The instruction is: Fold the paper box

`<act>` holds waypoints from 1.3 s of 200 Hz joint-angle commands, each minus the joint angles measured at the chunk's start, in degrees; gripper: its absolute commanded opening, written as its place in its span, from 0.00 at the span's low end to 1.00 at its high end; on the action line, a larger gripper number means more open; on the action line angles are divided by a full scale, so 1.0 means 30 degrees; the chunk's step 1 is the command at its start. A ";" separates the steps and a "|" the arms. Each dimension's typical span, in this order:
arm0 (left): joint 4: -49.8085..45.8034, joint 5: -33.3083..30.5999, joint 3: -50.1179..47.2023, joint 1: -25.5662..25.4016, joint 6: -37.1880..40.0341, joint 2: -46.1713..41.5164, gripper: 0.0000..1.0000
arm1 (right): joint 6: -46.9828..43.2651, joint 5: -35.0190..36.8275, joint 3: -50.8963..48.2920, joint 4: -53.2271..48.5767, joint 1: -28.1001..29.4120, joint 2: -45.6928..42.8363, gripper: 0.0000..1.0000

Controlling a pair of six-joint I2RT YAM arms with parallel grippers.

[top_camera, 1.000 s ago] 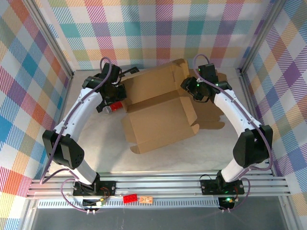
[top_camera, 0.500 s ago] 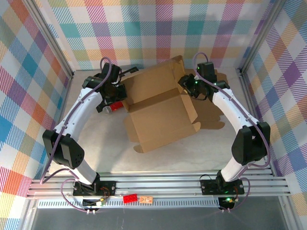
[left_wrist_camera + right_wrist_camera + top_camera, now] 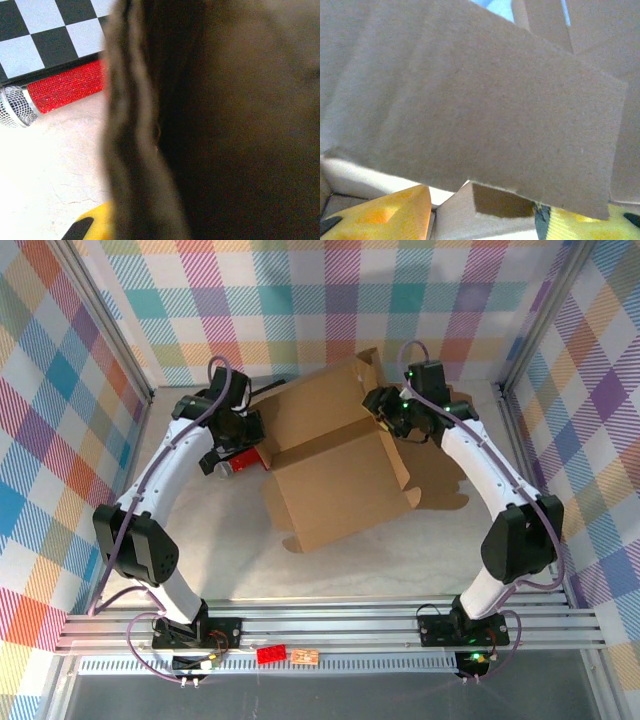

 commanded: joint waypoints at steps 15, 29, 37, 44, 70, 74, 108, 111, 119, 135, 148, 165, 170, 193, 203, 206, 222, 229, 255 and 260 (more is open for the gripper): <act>0.0649 0.3110 0.1980 0.1204 0.1753 0.1011 0.00 | -0.3750 -0.2031 0.2236 -0.0369 -0.1345 -0.2345 0.62; 0.0583 0.4376 0.2496 0.1746 0.2239 0.1479 0.00 | -0.4144 -0.3376 0.2419 0.0406 -0.2174 -0.2854 0.64; 0.0634 0.5028 0.2662 0.2029 0.2452 0.1660 0.00 | -0.4032 -0.4233 0.2640 0.0849 -0.2738 -0.2956 0.64; 0.0747 0.5584 0.2675 0.2250 0.2653 0.1774 0.00 | -0.3811 -0.4856 0.2771 0.1259 -0.3207 -0.2931 0.64; 0.1158 0.7560 0.2614 0.2957 0.3117 0.2245 0.00 | -0.2746 -0.6729 0.3043 0.3232 -0.5107 -0.2540 0.63; 0.1248 0.7781 0.2588 0.3033 0.3118 0.2323 0.00 | -0.2569 -0.6966 0.3046 0.3551 -0.5349 -0.2443 0.63; 0.1739 0.9360 0.2727 0.3153 0.2932 0.3286 0.00 | -0.4420 -1.0677 0.5412 0.2728 -0.6359 0.0356 0.60; 0.1772 0.9517 0.2756 0.3135 0.2901 0.3370 0.00 | -0.4679 -1.1034 0.5551 0.2572 -0.6377 0.0548 0.60; 0.1821 0.9978 0.2844 0.3160 0.2882 0.3607 0.00 | -0.5381 -1.1768 0.5663 0.2671 -0.6358 0.0978 0.61; 0.1816 1.0606 0.2890 0.3139 0.2964 0.3891 0.00 | -0.6675 -1.2894 0.5799 0.2925 -0.6369 0.1534 0.61; 0.1702 1.0884 0.2932 0.3147 0.3030 0.4057 0.00 | -0.7480 -1.3597 0.5899 0.3168 -0.6343 0.1903 0.61; 0.1141 1.1208 0.3217 0.3159 0.3201 0.4410 0.00 | -0.8133 -1.4267 0.6282 0.3162 -0.6331 0.2496 0.62; 0.0932 1.1290 0.3323 0.3158 0.3302 0.4552 0.00 | -0.8310 -1.4480 0.6497 0.3025 -0.6333 0.2717 0.62; 0.0668 1.1319 0.3266 0.3161 0.3410 0.4619 0.00 | -0.8752 -1.5165 0.7410 0.2294 -0.6134 0.3664 0.62; 0.0664 1.1319 0.3229 0.3161 0.3411 0.4661 0.00 | -0.9160 -1.5146 0.7759 0.1711 -0.5939 0.4019 0.61; 0.0664 1.1341 0.3229 0.3139 0.3411 0.4662 0.00 | -0.9227 -1.5126 0.7818 0.1647 -0.5893 0.4108 0.61; 0.0642 1.1366 0.3280 0.3158 0.3353 0.4736 0.00 | -0.9165 -1.5297 0.7992 0.1663 -0.5539 0.4385 0.61; 0.0614 1.1377 0.3330 0.3146 0.3353 0.4776 0.00 | -0.9205 -1.5296 0.8097 0.1576 -0.5374 0.4522 0.61; 0.0578 1.1377 0.3405 0.3144 0.3294 0.4838 0.00 | -0.9495 -1.4977 0.8501 0.1106 -0.4952 0.4832 0.61; 0.0583 1.1370 0.3430 0.3158 0.3310 0.4852 0.00 | -0.9487 -1.4980 0.8551 0.1074 -0.4890 0.4886 0.61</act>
